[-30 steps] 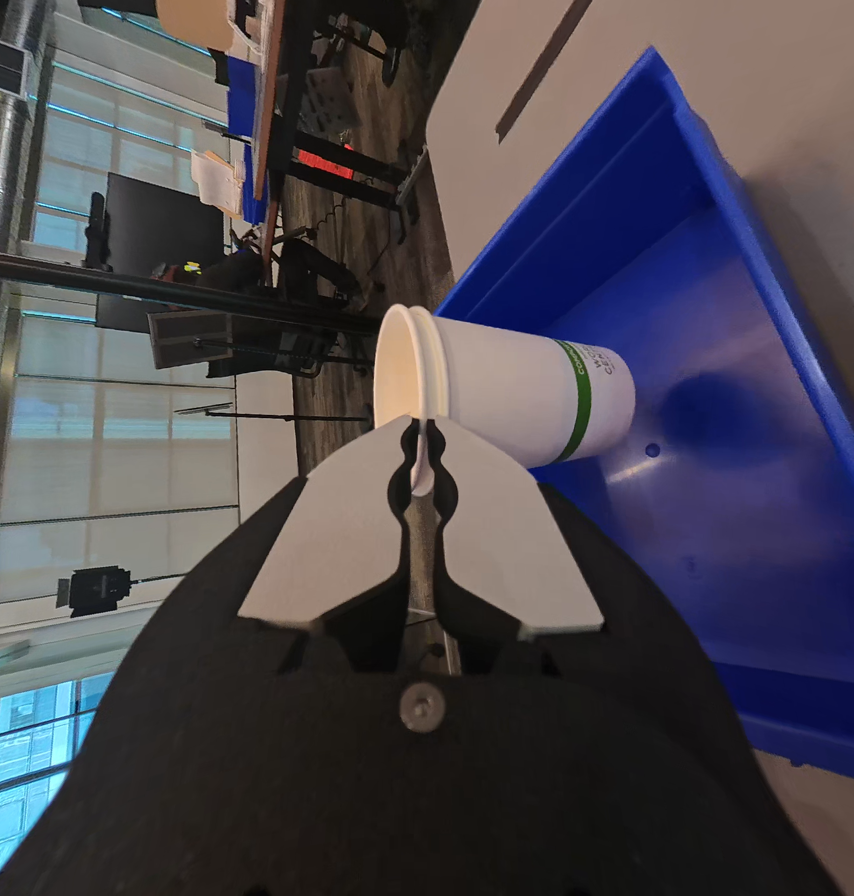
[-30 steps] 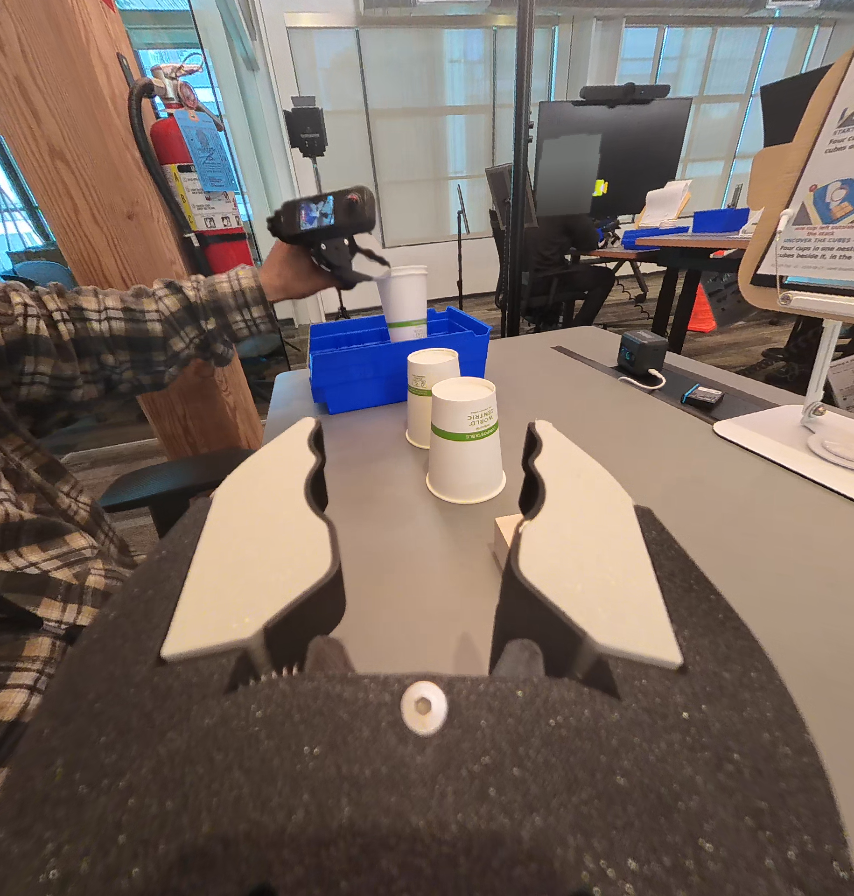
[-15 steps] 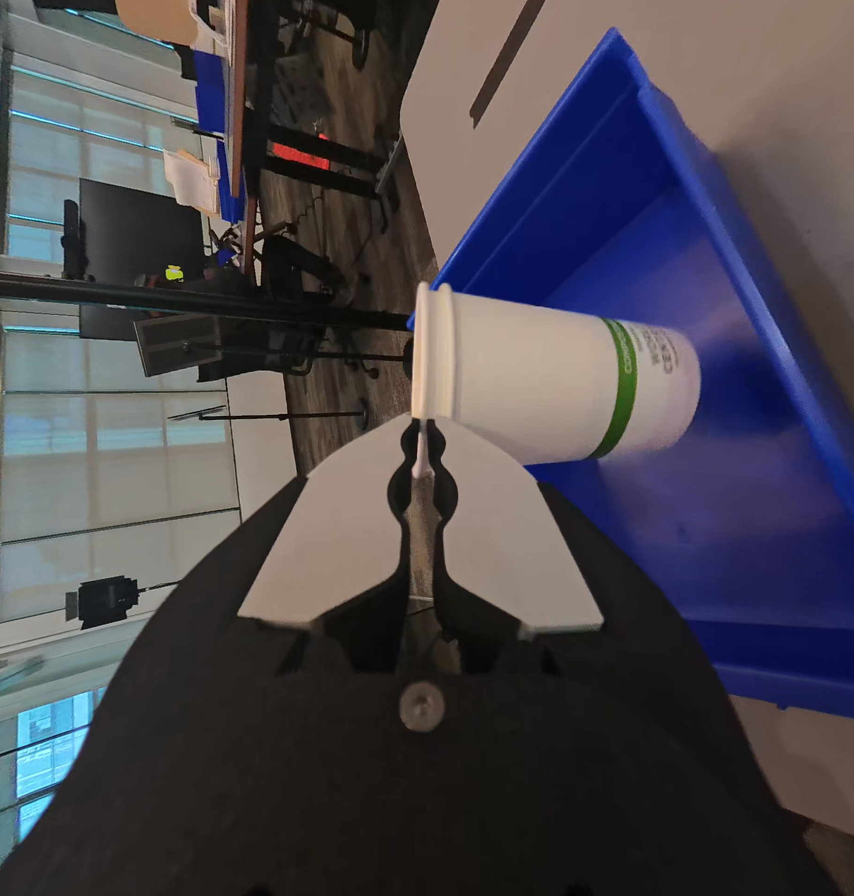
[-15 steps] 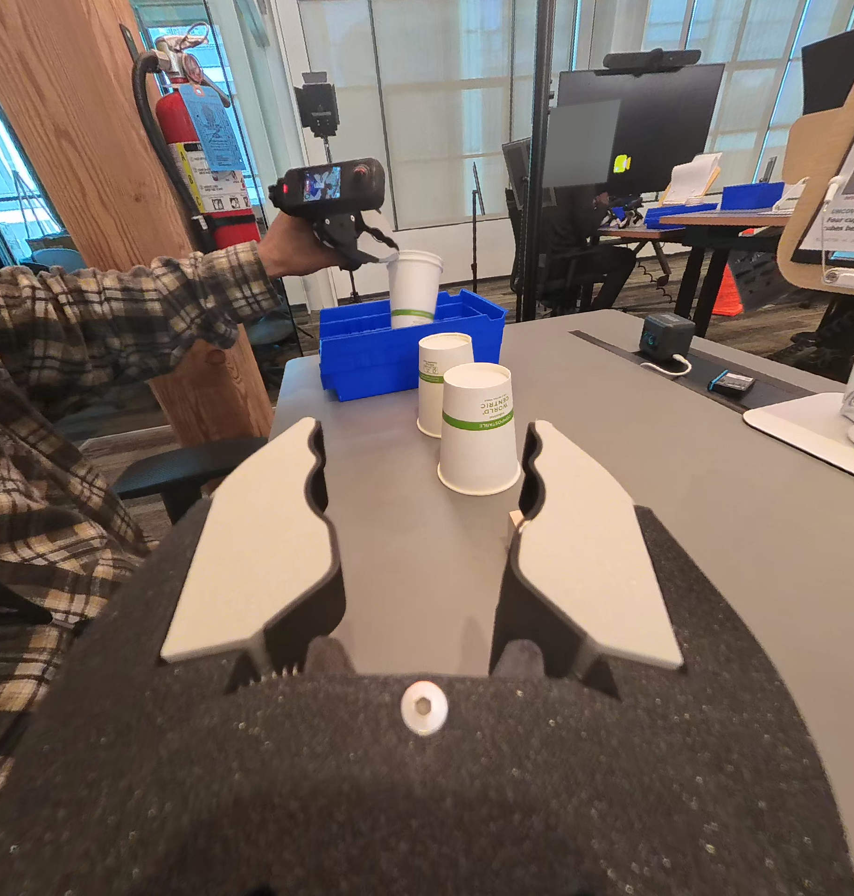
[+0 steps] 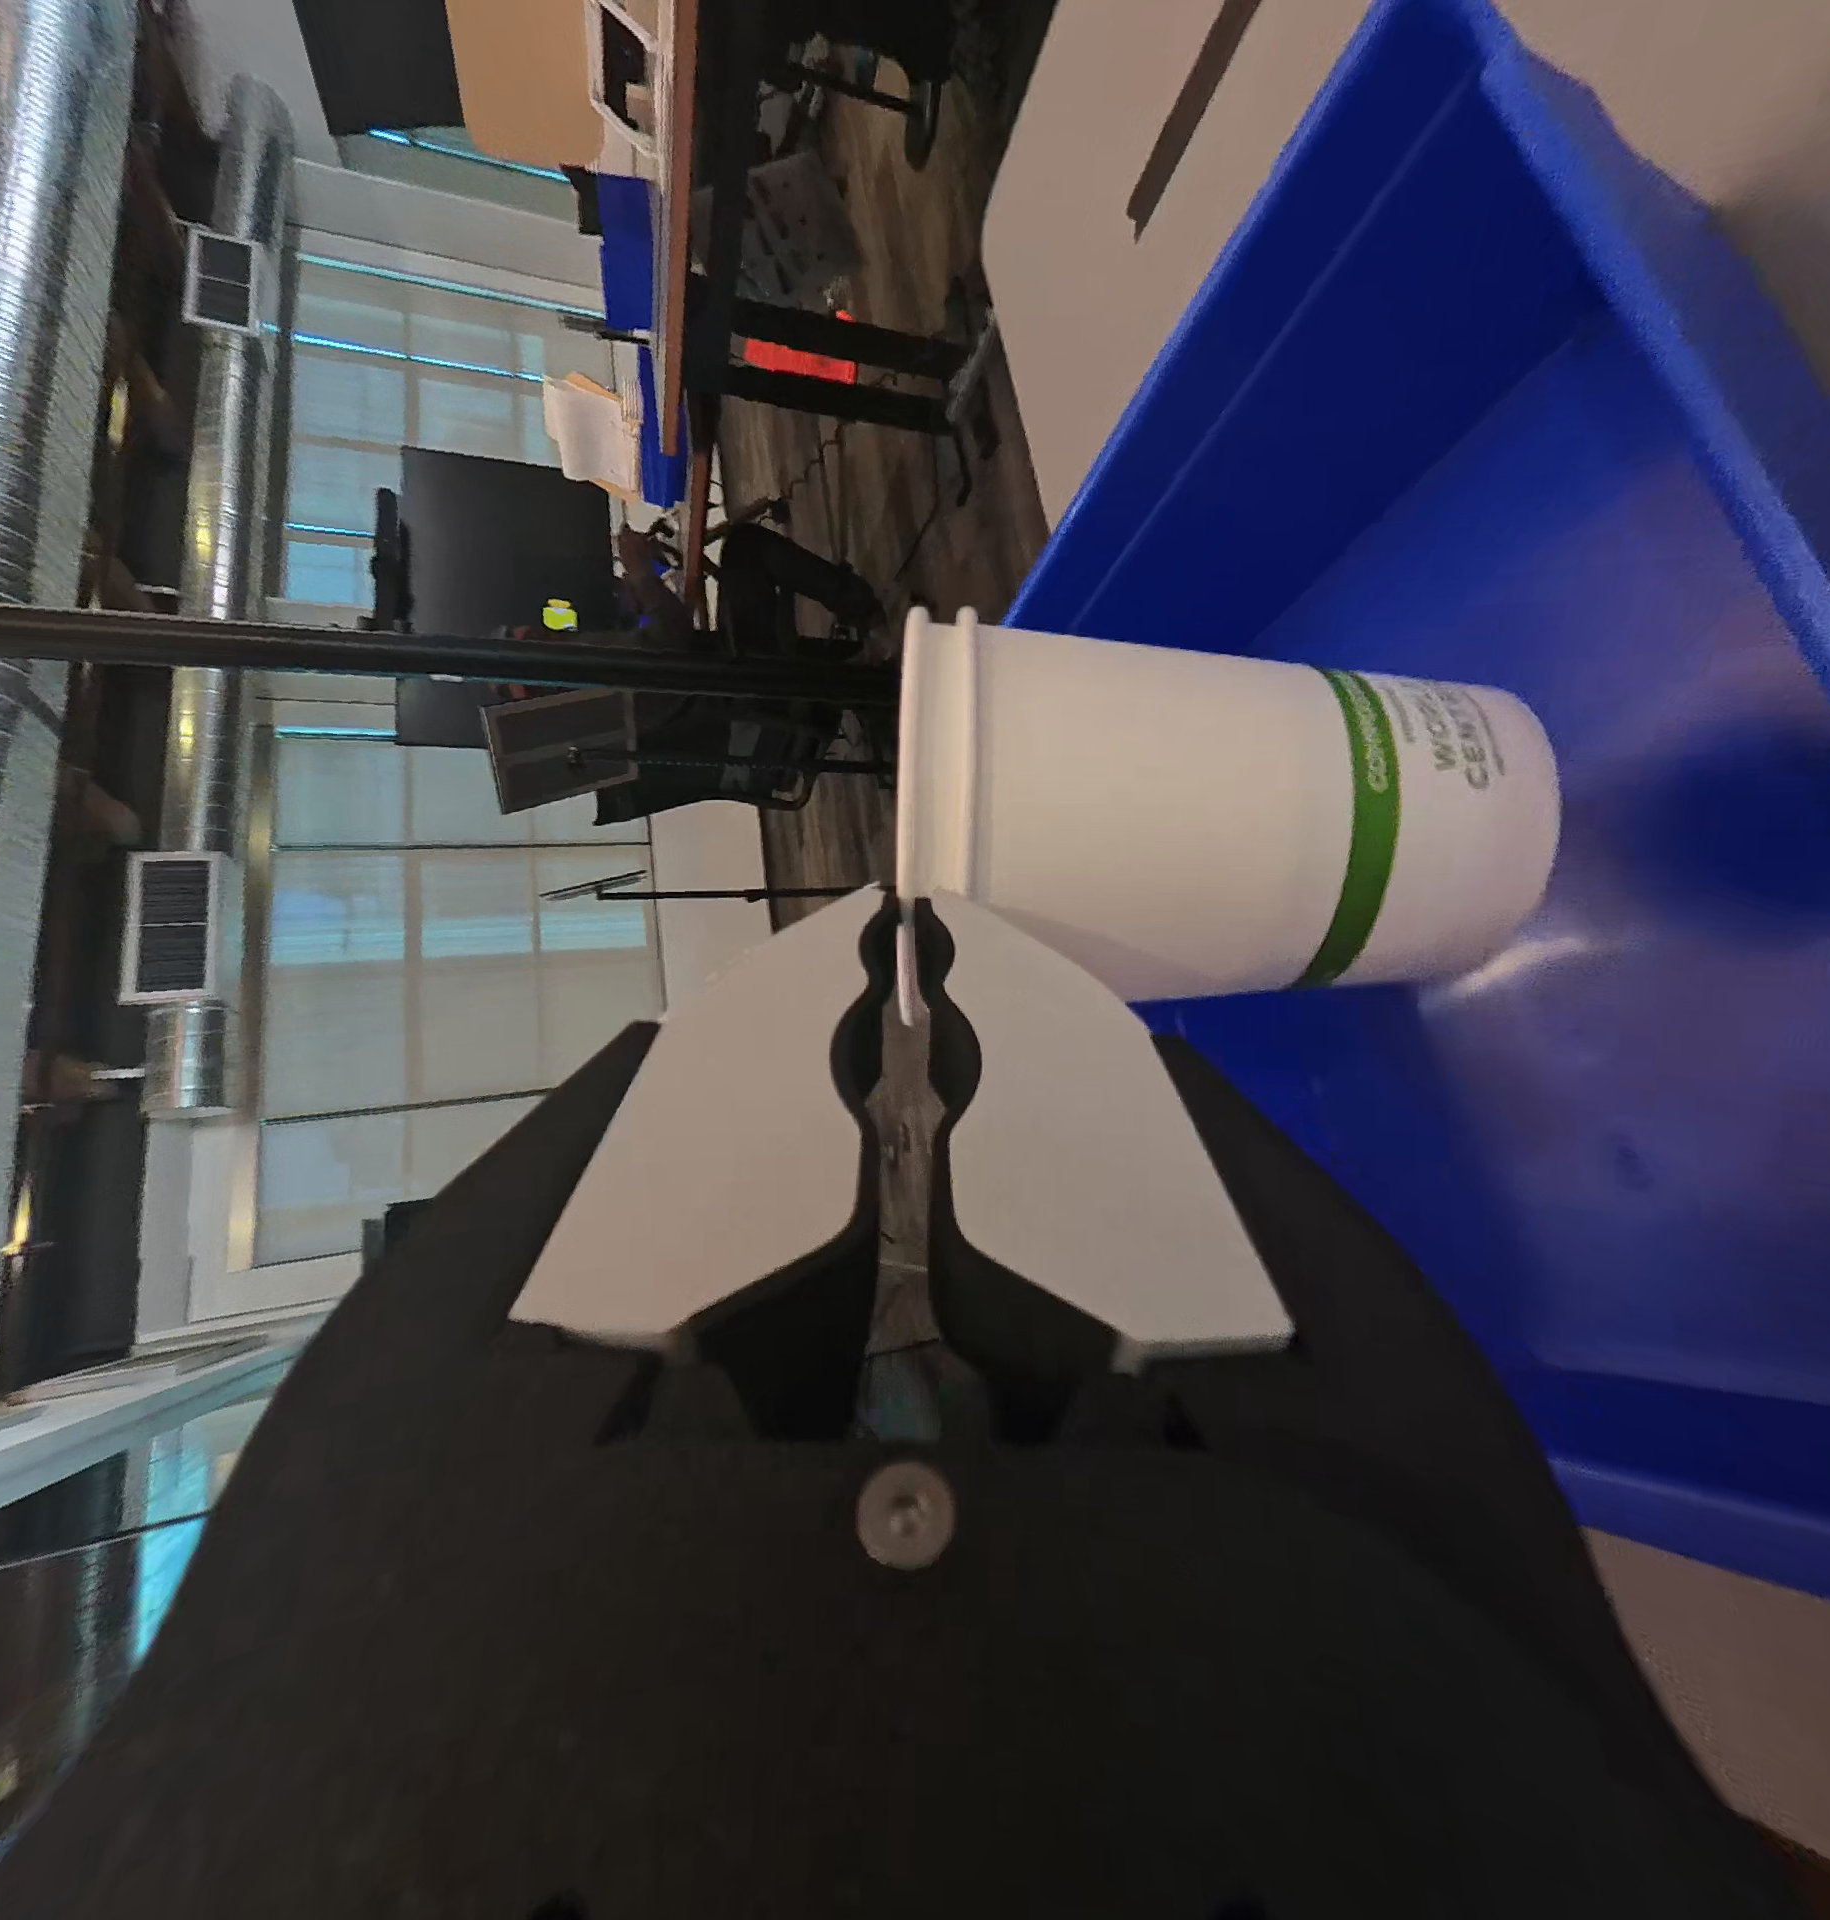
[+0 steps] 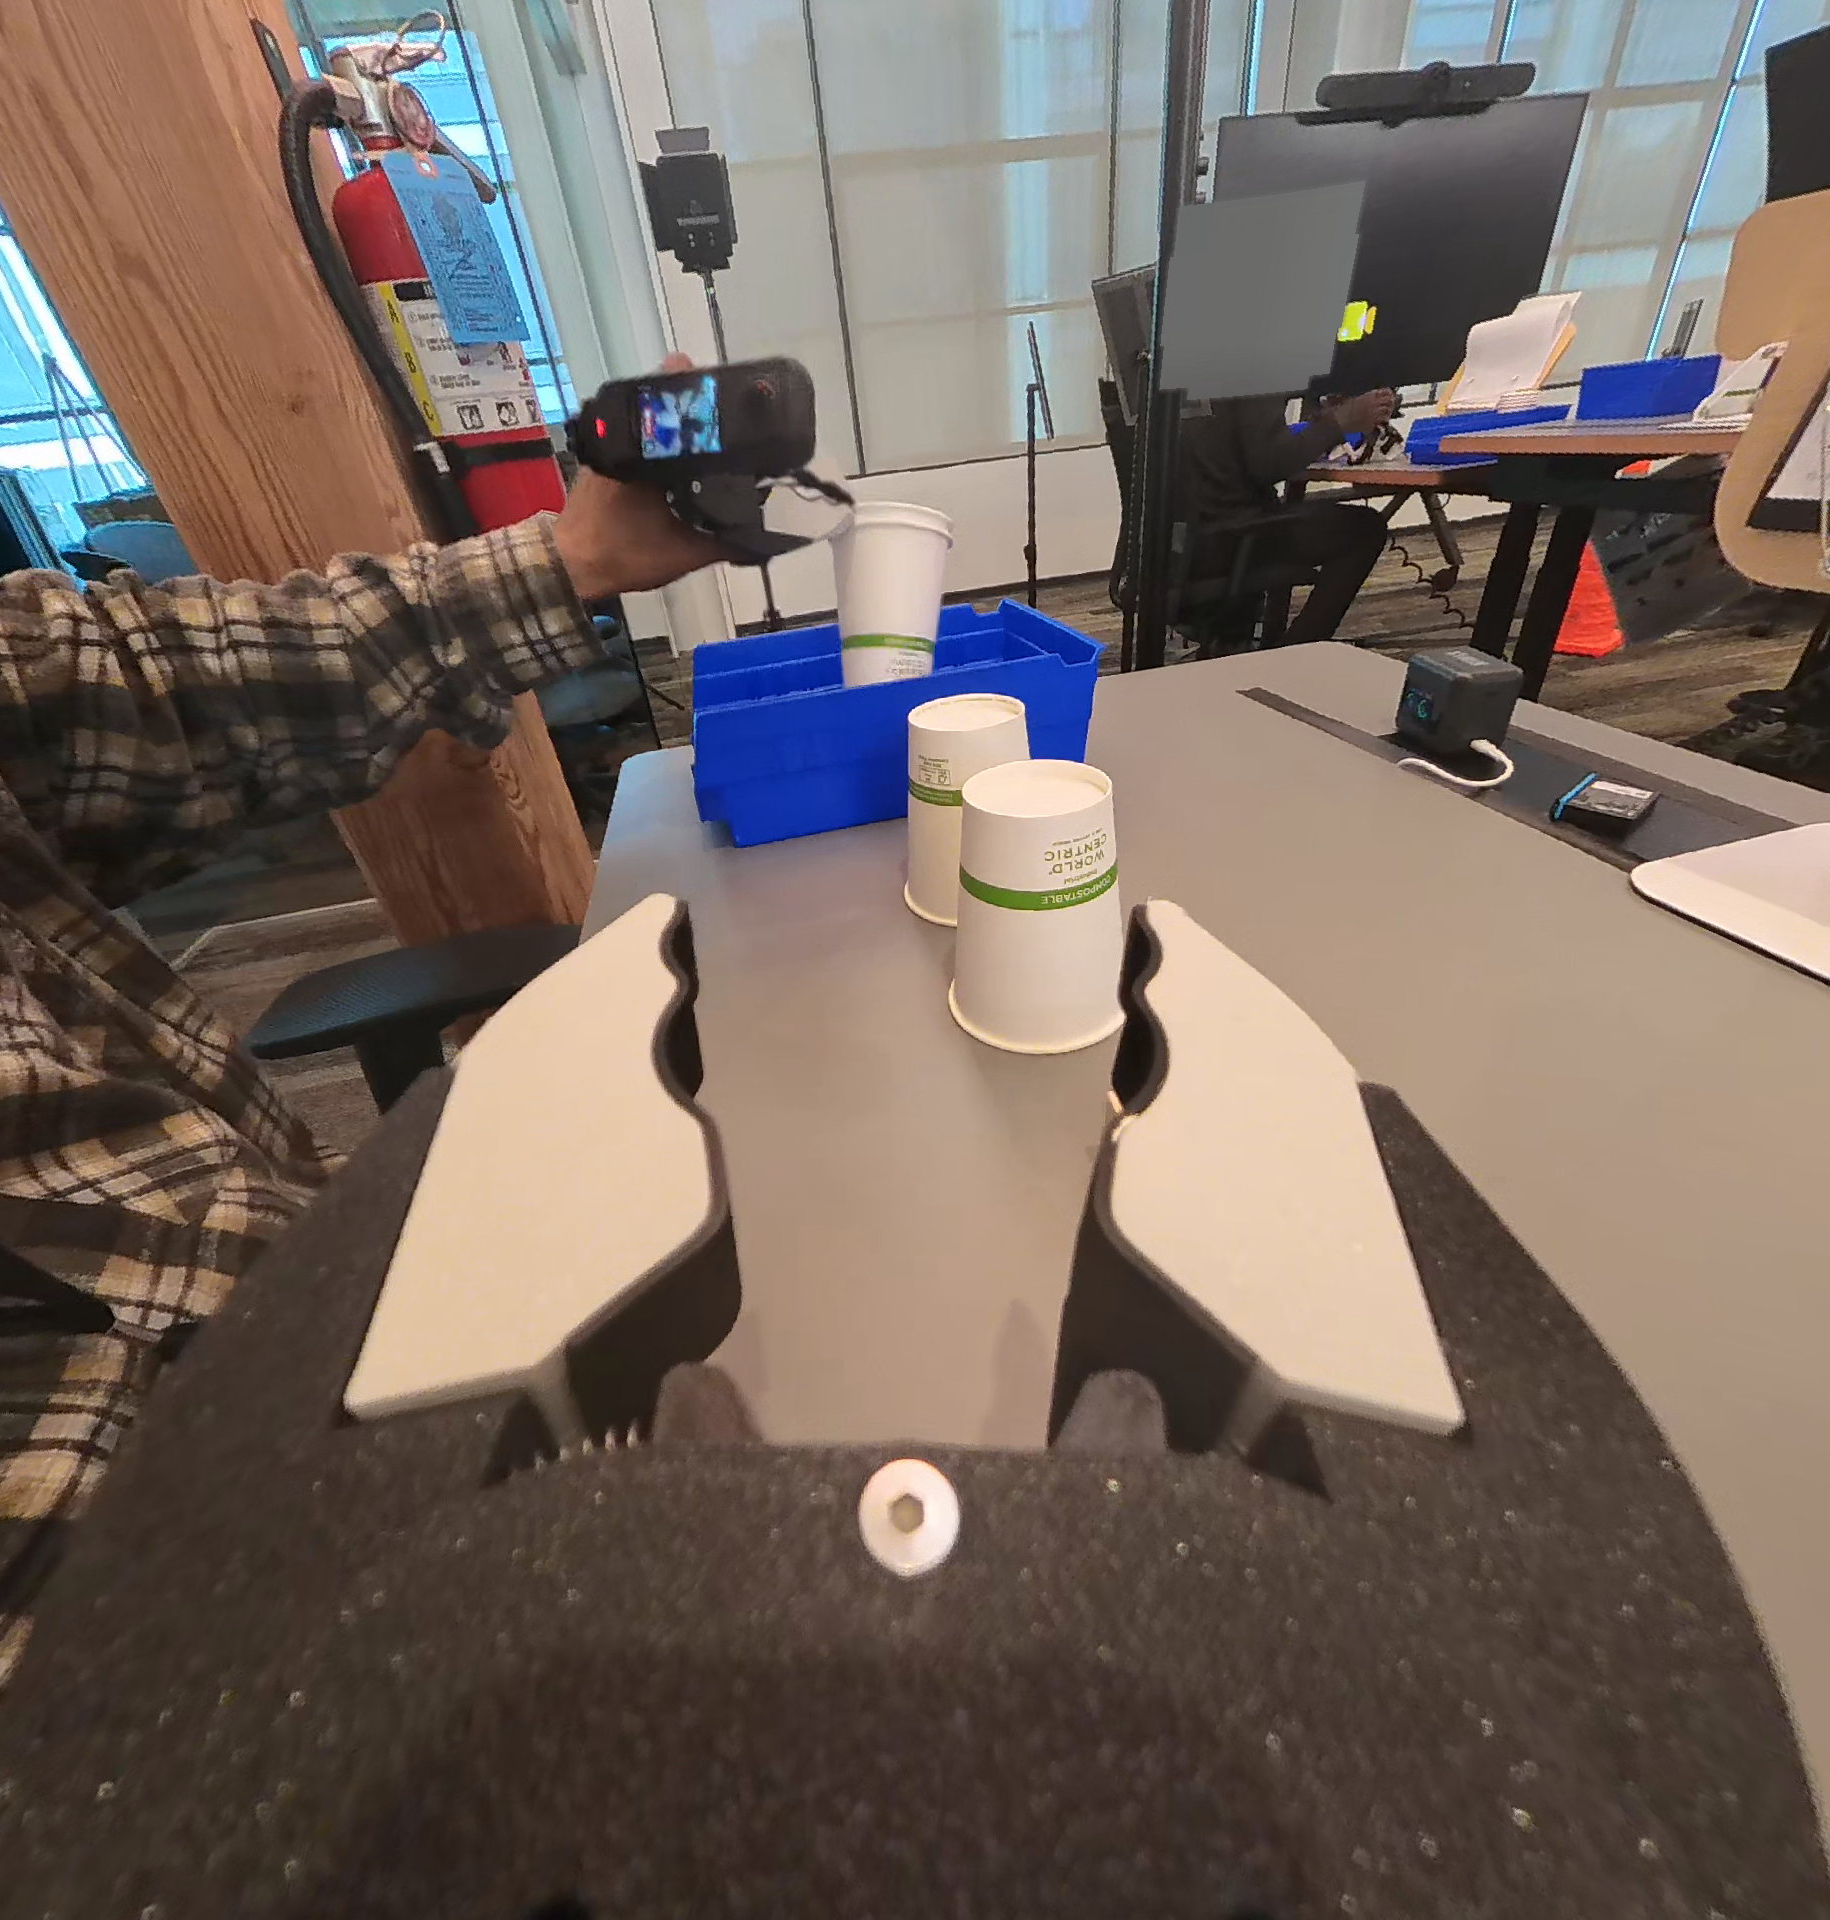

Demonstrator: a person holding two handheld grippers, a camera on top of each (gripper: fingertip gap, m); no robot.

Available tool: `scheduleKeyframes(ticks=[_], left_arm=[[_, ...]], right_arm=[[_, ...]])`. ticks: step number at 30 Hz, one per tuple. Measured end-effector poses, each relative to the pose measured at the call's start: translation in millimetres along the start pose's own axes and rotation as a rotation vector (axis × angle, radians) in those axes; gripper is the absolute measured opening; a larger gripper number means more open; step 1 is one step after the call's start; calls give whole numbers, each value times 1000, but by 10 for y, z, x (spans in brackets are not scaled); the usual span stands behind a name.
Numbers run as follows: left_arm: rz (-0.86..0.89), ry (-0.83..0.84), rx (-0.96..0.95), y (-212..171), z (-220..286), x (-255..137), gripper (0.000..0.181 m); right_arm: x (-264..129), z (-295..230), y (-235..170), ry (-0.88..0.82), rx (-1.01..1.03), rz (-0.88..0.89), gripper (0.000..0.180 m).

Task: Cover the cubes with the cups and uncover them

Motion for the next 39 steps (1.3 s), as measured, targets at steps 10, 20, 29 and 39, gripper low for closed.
scheduleKeyframes(ticks=[10,20,29,39], left_arm=[[59,-166,-85,-5,-125,42,2],[79,-149,-81,-18,-154,-29,2],[114,-33,-41,59,-218,-308,2],[101,-29,-112,46,-564,-318,2]], right_arm=[[79,-12,-28,21,-3,-30,78],[119,-7,-42,30,2,-36,78],[150,-15,-46,37,0,-44,78],[159,-19,-34,28,1,-28,79]])
Point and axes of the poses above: each gripper's, where its closed fingertips meet, x out along the fingers, y out of its top, z = x × y across the jaws, the point moved 10 cm from there along -x, back along the fingers, and after that the axes turned 13 degrees about -z, right-handed, at the moved point
